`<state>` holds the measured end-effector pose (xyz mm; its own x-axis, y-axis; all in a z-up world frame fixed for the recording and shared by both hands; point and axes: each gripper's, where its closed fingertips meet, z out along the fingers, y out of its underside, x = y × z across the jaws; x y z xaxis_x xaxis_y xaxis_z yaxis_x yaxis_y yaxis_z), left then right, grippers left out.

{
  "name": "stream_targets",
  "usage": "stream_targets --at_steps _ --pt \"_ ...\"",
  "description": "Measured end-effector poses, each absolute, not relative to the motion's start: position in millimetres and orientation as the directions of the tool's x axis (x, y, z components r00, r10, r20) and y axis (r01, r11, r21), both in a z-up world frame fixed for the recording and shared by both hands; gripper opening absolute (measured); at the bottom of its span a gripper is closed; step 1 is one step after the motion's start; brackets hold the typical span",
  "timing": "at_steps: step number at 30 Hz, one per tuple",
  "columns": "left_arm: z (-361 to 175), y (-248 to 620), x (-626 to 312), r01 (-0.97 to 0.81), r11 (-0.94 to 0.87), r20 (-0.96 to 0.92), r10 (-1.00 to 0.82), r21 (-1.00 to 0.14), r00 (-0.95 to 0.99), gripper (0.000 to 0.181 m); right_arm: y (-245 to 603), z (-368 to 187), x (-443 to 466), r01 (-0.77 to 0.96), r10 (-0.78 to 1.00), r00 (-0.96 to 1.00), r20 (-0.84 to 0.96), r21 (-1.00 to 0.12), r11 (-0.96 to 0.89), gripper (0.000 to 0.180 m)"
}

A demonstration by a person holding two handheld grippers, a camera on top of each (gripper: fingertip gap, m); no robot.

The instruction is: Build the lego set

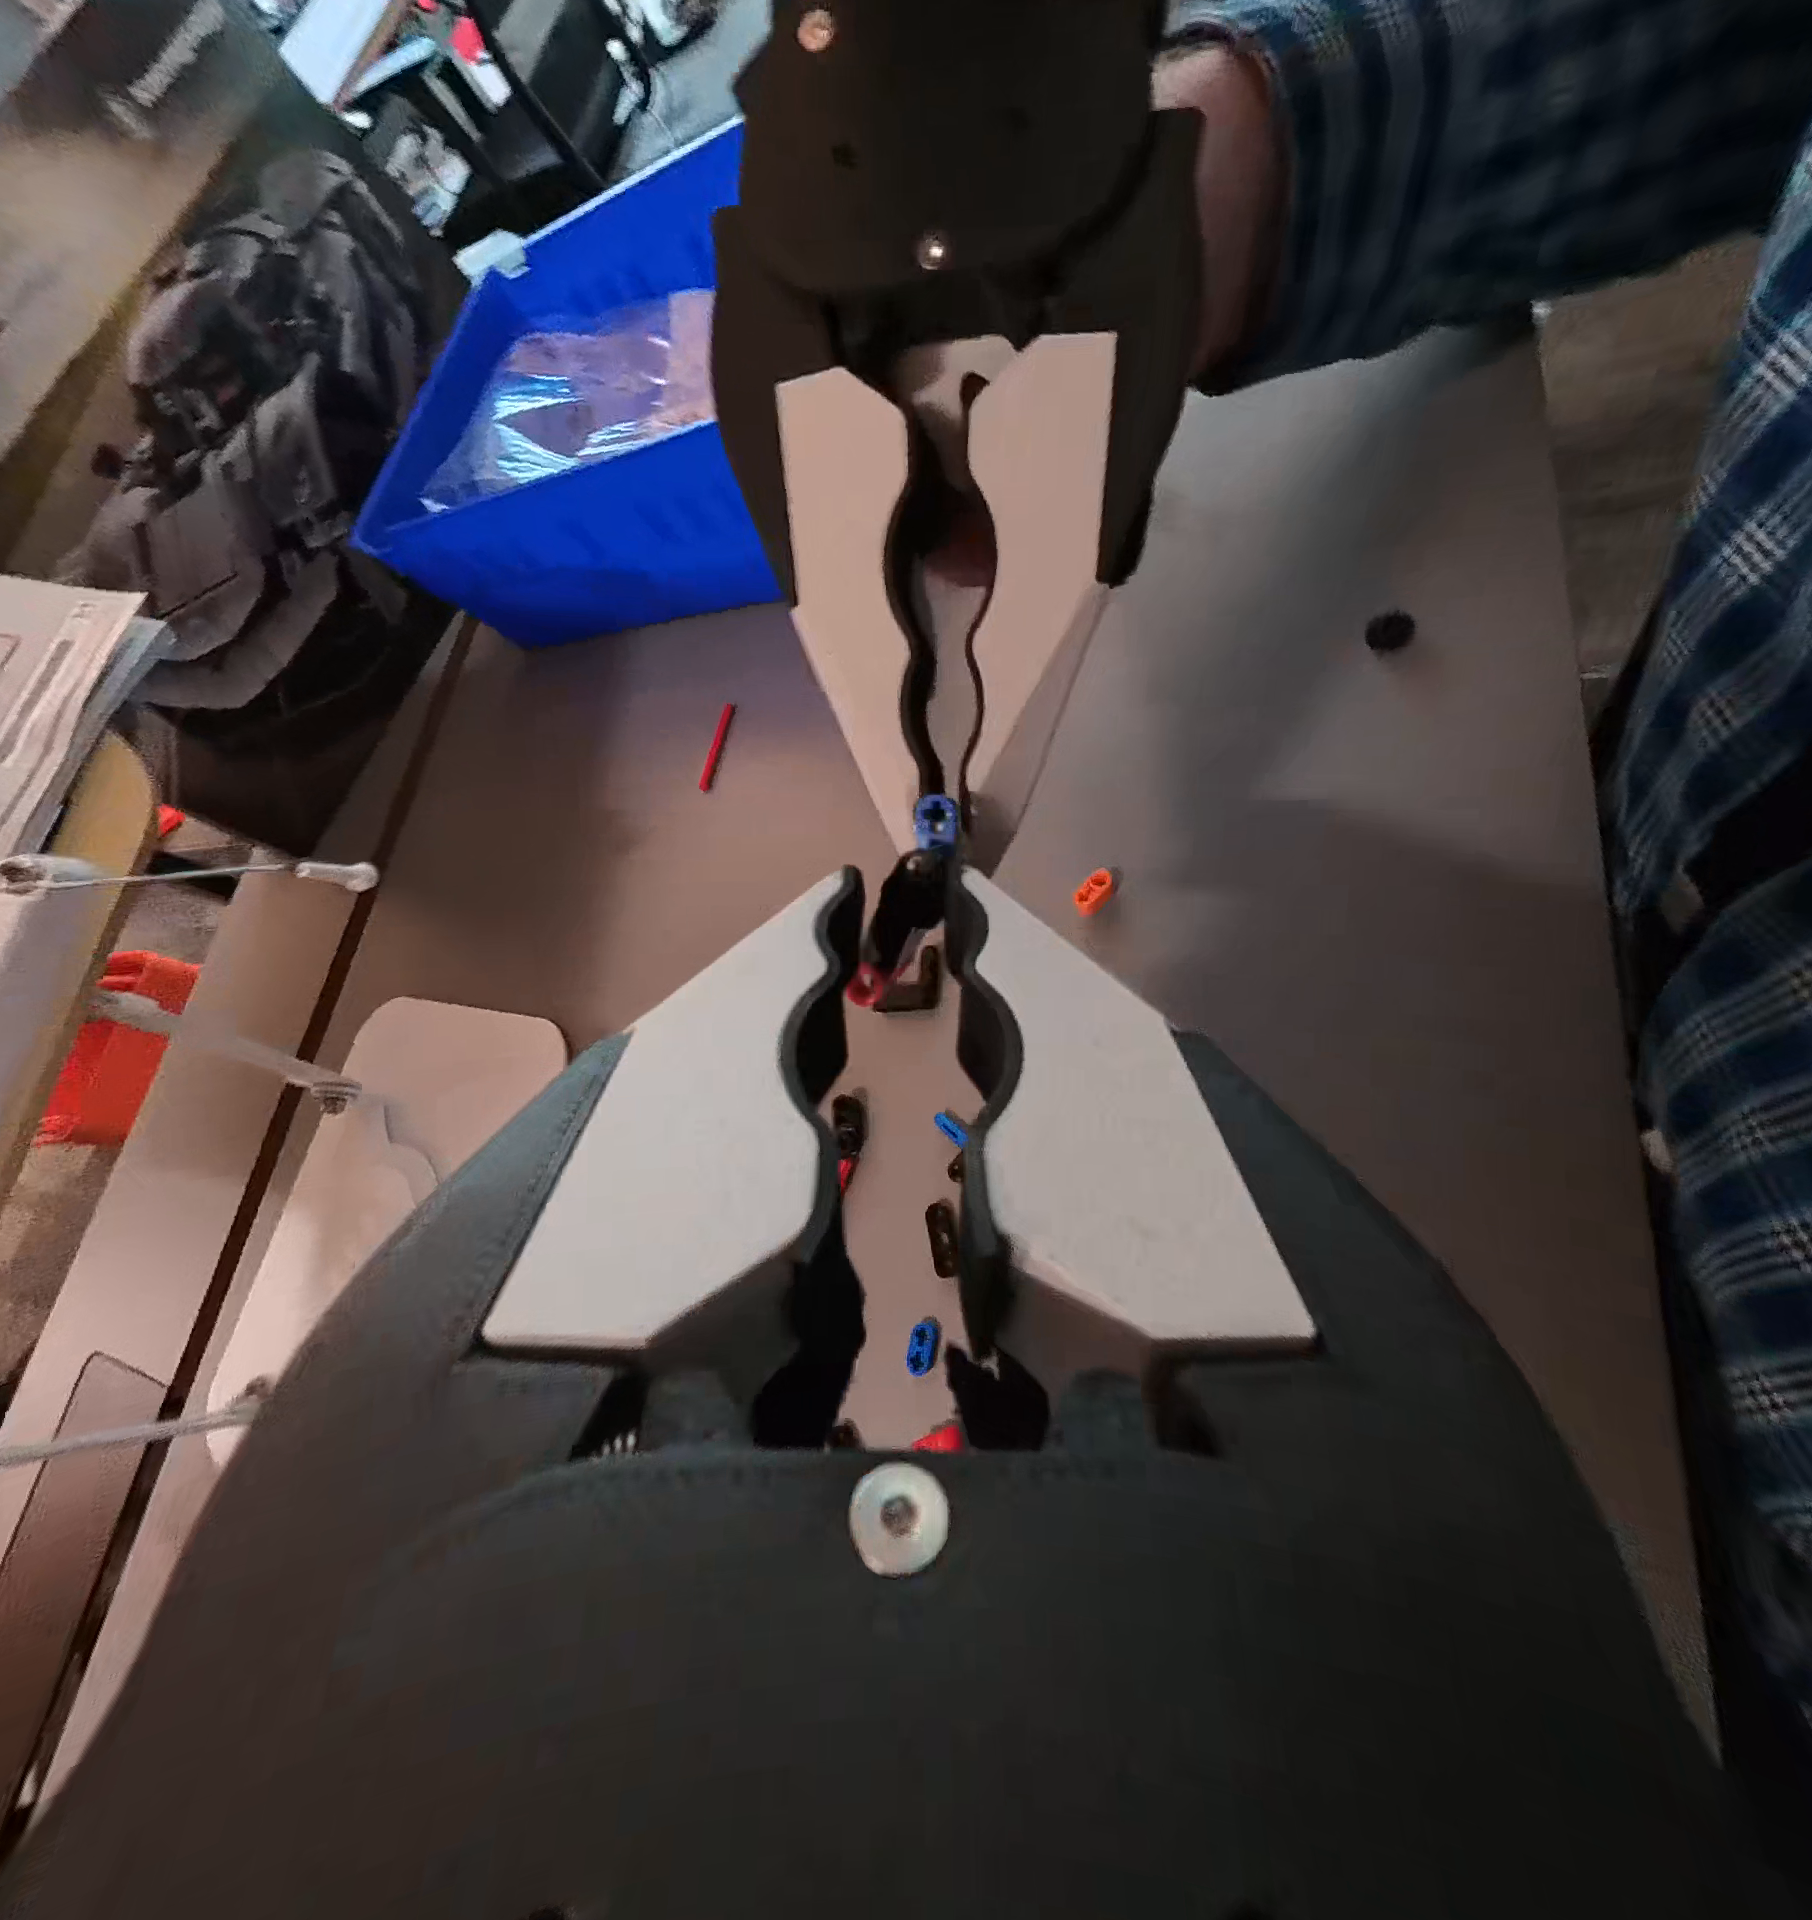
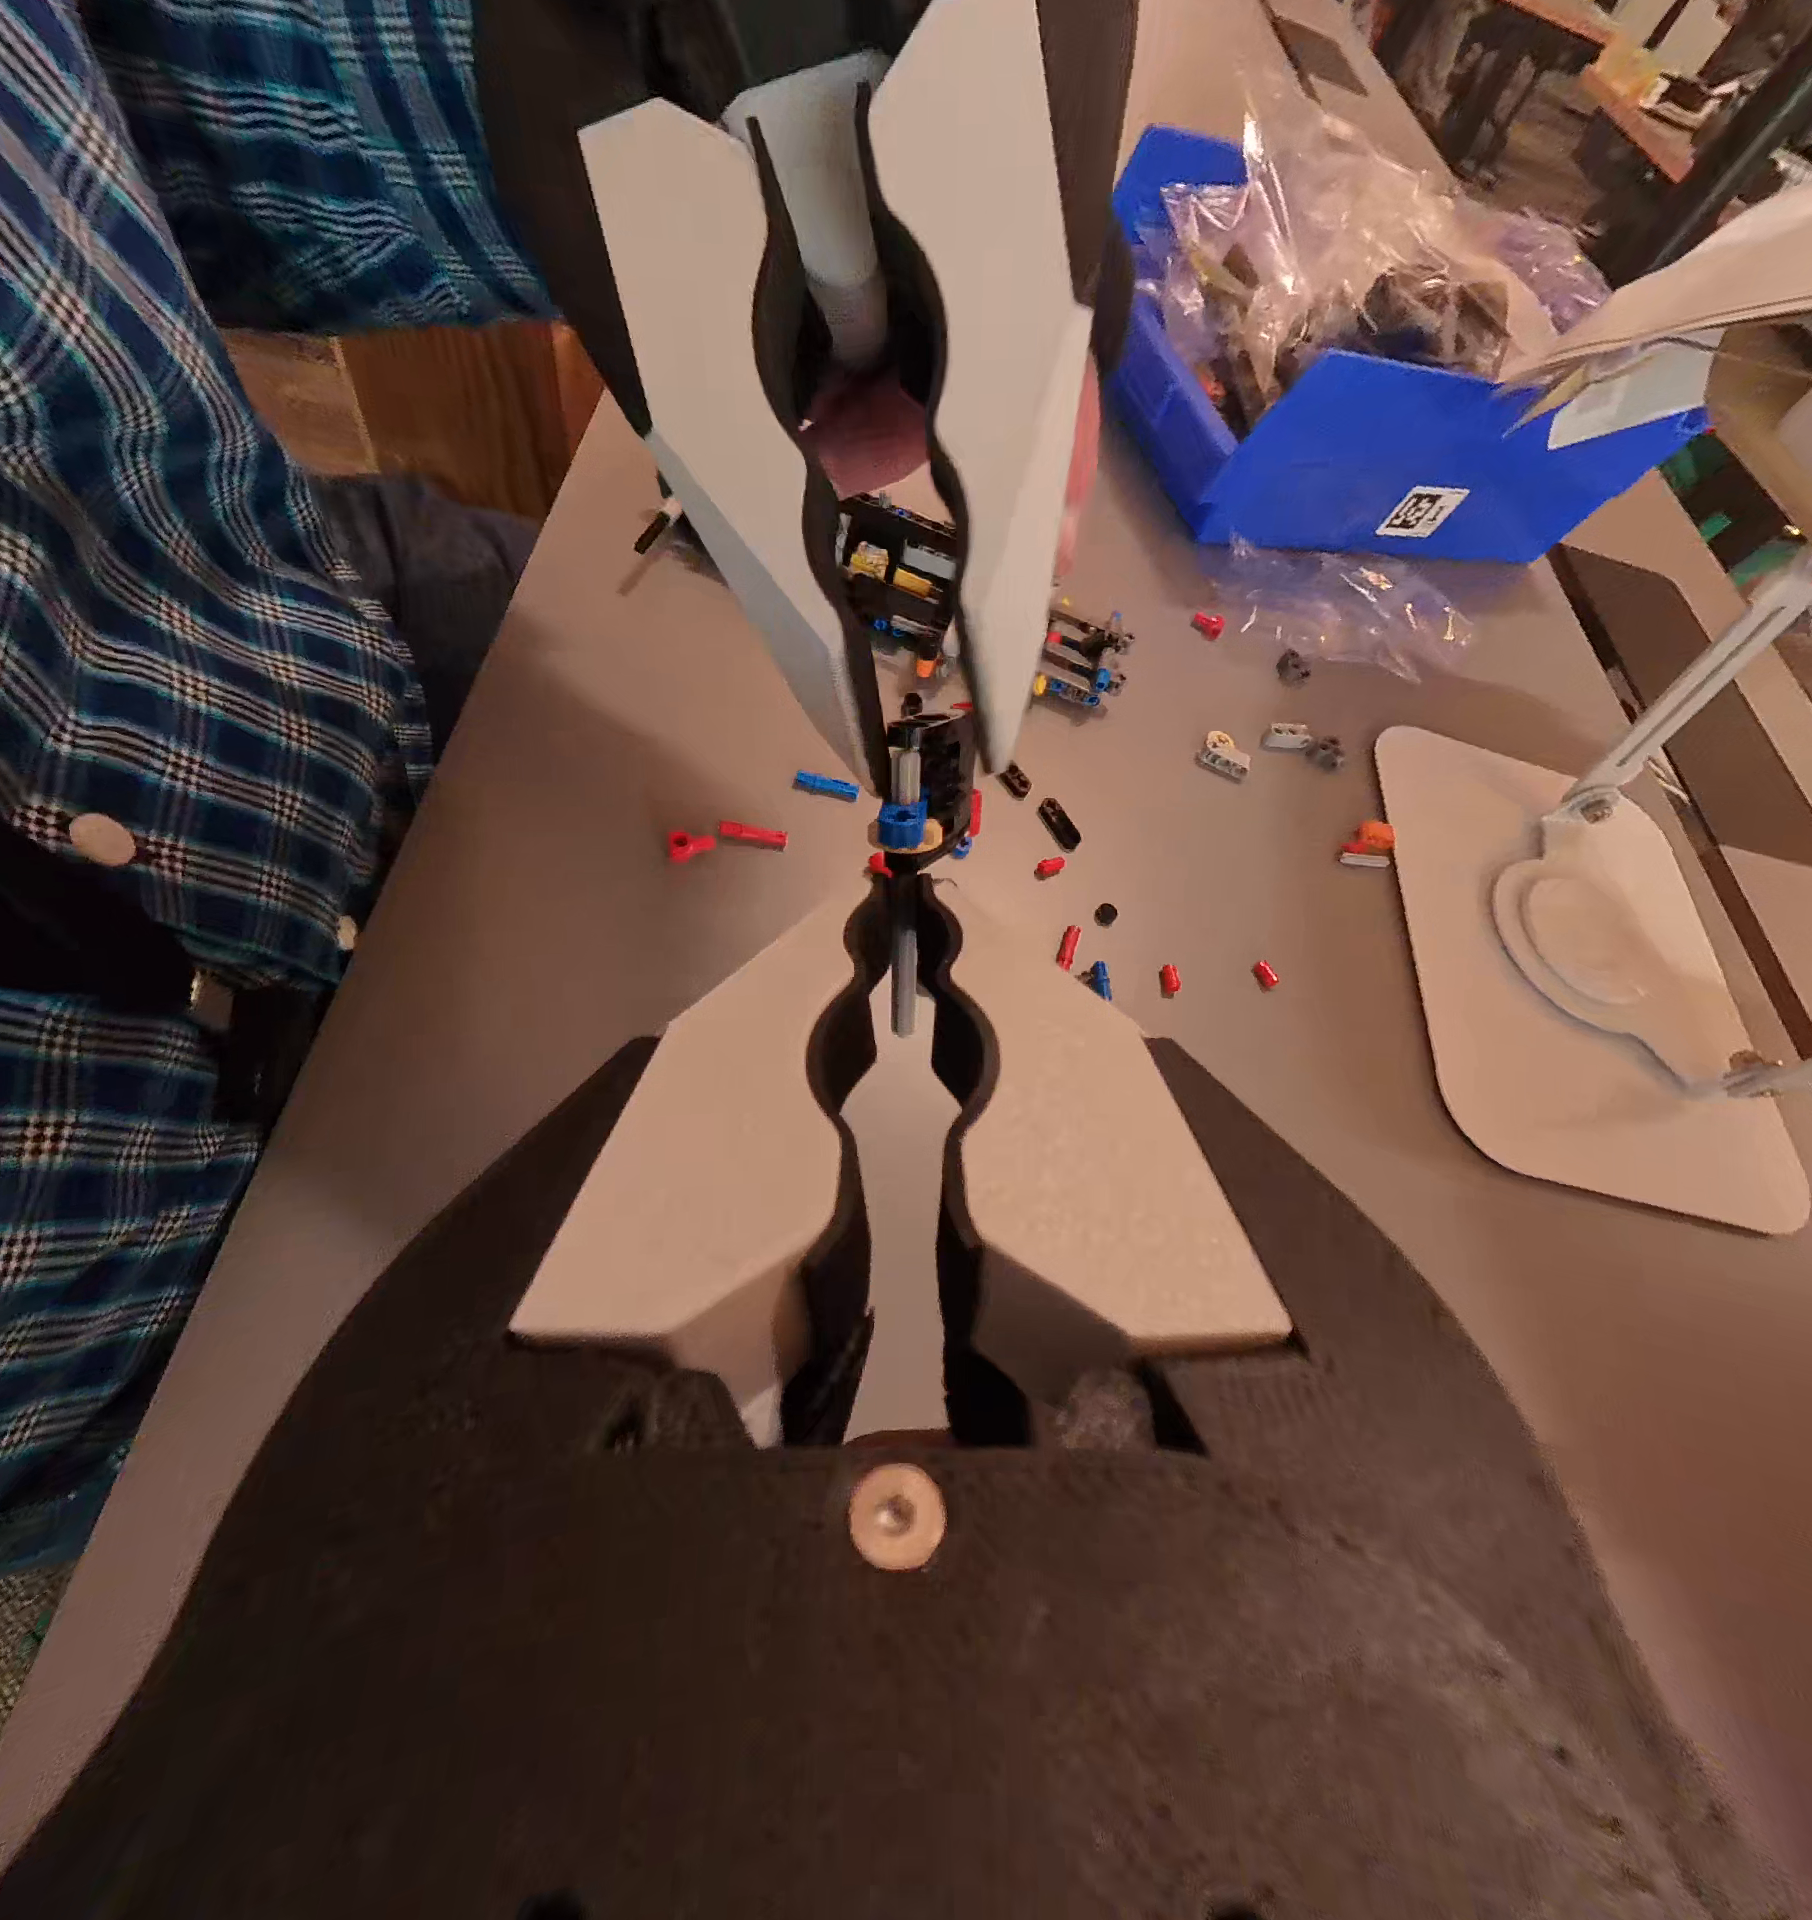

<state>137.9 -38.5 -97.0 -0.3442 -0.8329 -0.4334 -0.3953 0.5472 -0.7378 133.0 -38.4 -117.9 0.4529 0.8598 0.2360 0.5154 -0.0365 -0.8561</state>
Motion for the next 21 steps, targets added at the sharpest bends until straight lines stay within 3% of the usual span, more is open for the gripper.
stream_targets --at_steps 6,14,21 --pt "-99 -38 139 -0.401 0.559 -0.451 -0.826 -0.725 -0.337 0.008 -37 -117 137 0.534 0.858 0.446 0.254 -0.845 -0.028 0.000" --pt "-105 -37 135 -0.416 0.288 -0.202 -0.950 -0.863 -0.237 0.006 -35 -121 137 0.596 0.785 0.478 0.395 -0.802 0.042 0.000" --pt "-109 -35 135 -0.427 0.071 -0.002 -0.987 -0.901 -0.160 0.005 -33 -125 140 0.669 0.732 0.474 0.490 -0.741 0.062 0.000"
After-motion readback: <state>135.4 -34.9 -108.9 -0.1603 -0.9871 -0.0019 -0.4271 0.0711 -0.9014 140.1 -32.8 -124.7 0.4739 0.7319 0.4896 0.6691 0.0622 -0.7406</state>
